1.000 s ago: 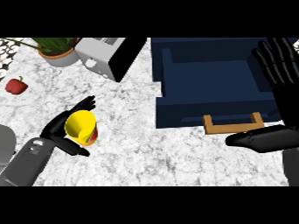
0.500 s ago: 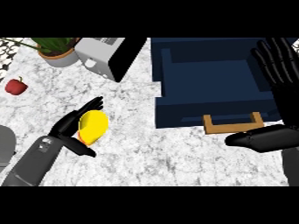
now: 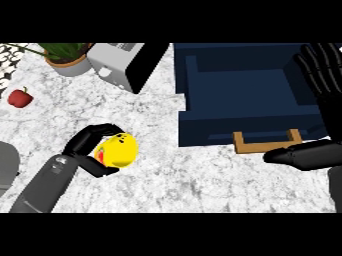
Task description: Pick up the cup, place it into the drawer and close the drawer
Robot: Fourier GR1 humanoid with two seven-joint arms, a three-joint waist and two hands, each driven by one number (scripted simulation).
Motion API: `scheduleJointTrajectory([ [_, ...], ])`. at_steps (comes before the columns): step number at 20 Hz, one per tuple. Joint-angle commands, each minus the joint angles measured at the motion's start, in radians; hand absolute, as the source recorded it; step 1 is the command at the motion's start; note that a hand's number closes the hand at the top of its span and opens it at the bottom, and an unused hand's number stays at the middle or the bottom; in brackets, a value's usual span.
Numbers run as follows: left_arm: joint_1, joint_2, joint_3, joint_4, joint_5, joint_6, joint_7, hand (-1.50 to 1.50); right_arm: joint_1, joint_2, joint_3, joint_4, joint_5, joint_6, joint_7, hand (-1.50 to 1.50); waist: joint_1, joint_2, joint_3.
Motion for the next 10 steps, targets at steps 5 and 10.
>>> scheduleJointTrajectory([
  [5,0.059,-0.022,0.227,0.005,0.155,0.364,-0.144,1.50,0.009,-0.009,-0.036,0.005,-0.022,-0.001,0.003,-1.50,0.035,-0.008,0.000],
  [10,0.065,-0.104,0.387,-0.020,0.298,0.500,-0.200,1.50,-0.010,-0.009,-0.024,0.010,0.002,-0.017,0.028,-1.50,0.042,-0.011,0.001],
])
